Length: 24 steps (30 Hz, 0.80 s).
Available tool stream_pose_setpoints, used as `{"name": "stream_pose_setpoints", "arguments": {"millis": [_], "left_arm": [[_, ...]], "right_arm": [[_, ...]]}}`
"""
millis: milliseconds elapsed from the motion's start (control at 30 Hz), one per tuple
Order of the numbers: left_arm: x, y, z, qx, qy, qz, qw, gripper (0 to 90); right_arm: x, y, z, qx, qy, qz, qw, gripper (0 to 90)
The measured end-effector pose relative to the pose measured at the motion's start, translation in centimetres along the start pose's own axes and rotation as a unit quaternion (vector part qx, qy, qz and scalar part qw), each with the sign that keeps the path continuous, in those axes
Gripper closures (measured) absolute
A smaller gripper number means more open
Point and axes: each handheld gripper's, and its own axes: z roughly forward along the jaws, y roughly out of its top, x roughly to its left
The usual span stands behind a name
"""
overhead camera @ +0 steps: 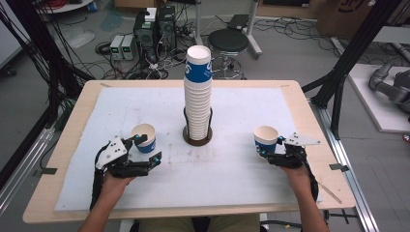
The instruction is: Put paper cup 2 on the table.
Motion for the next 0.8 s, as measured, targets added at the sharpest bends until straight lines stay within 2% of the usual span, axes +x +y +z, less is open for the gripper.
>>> {"name": "stream_pose_setpoints", "arguments": {"millis": [333,567,800], "left_arm": [[0.0,0.0,0.0,0.003,-0.002,0.0,1.0,17.7],[0.0,0.0,0.3,0.004,-0.005,-0.004,1.0,17.7],[0.1,0.0,0.4,0.005,-0.006,-0.008,0.9999,17.6]], "right_arm": [[-0.5,-0.6,-1.0,0.013,0.01,-0.001,0.9999,27.2],[-0.3,-0.9,-1.5,0.026,0.004,0.012,0.9996,21.3],[0.0,-1.1,-2.7,0.029,0.013,0.011,0.9994,21.0]]}}
